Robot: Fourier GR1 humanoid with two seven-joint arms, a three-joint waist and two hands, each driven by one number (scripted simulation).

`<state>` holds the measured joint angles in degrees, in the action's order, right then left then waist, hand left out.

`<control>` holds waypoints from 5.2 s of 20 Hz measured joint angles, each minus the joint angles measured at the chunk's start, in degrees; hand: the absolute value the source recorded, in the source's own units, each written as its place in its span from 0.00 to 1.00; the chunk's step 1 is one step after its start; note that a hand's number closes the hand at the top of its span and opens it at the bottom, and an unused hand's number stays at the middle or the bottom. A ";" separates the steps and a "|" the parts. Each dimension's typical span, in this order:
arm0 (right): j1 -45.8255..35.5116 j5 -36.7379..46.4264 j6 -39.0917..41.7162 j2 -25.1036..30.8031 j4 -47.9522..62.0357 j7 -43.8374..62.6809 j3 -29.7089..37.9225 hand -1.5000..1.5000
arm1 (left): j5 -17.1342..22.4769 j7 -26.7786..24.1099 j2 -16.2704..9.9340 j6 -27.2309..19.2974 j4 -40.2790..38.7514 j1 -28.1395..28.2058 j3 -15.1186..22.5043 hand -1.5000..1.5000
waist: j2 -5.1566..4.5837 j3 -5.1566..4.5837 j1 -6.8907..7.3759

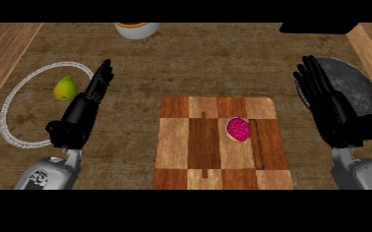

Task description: Pick the cupcake from the cutting board and place it in the pan

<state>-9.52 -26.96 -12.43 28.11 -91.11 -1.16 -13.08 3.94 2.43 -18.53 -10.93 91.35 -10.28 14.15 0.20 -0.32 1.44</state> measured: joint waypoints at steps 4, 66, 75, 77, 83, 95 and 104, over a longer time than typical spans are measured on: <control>-5.10 -3.29 10.61 -1.00 -0.24 -2.11 -2.56 1.00 | 0.77 -1.50 1.80 0.18 0.67 0.78 0.47 0.50 | -0.44 0.29 1.06; -24.92 74.41 40.83 -9.94 32.22 -30.62 -15.11 0.00 | -0.82 -7.64 12.88 5.67 -0.93 7.56 -3.05 0.50 | -0.22 0.32 -1.16; -27.68 83.48 35.89 -13.72 40.62 -34.30 -16.64 1.00 | -1.54 -8.80 13.48 6.87 -1.39 8.39 -3.66 0.50 | 0.02 0.19 -0.90; -27.99 85.37 33.79 -14.16 41.56 -35.91 -16.57 1.00 | -1.71 -8.45 13.81 6.81 -0.83 8.69 -3.68 0.50 | 0.18 0.17 -0.90; -30.12 88.80 28.45 -16.44 47.17 -40.93 -14.37 1.00 | -2.31 -7.38 14.27 7.12 -0.06 8.72 -3.99 0.50 | 0.48 0.13 -0.78; -28.11 85.12 19.50 -17.12 43.59 -31.46 -0.54 1.00 | -2.66 -8.14 14.28 7.52 -0.85 9.01 -5.43 0.50 | 0.15 0.25 -2.18; -30.82 87.17 2.26 -18.93 43.20 10.48 16.02 1.00 | -2.61 -7.96 14.00 6.90 -0.73 9.98 -6.28 0.50 | 0.99 0.01 -4.48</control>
<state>-40.34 60.21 -10.16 9.18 -47.91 9.33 2.94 1.33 -5.52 -4.53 -4.03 90.62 -0.31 7.87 1.20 -0.31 -3.04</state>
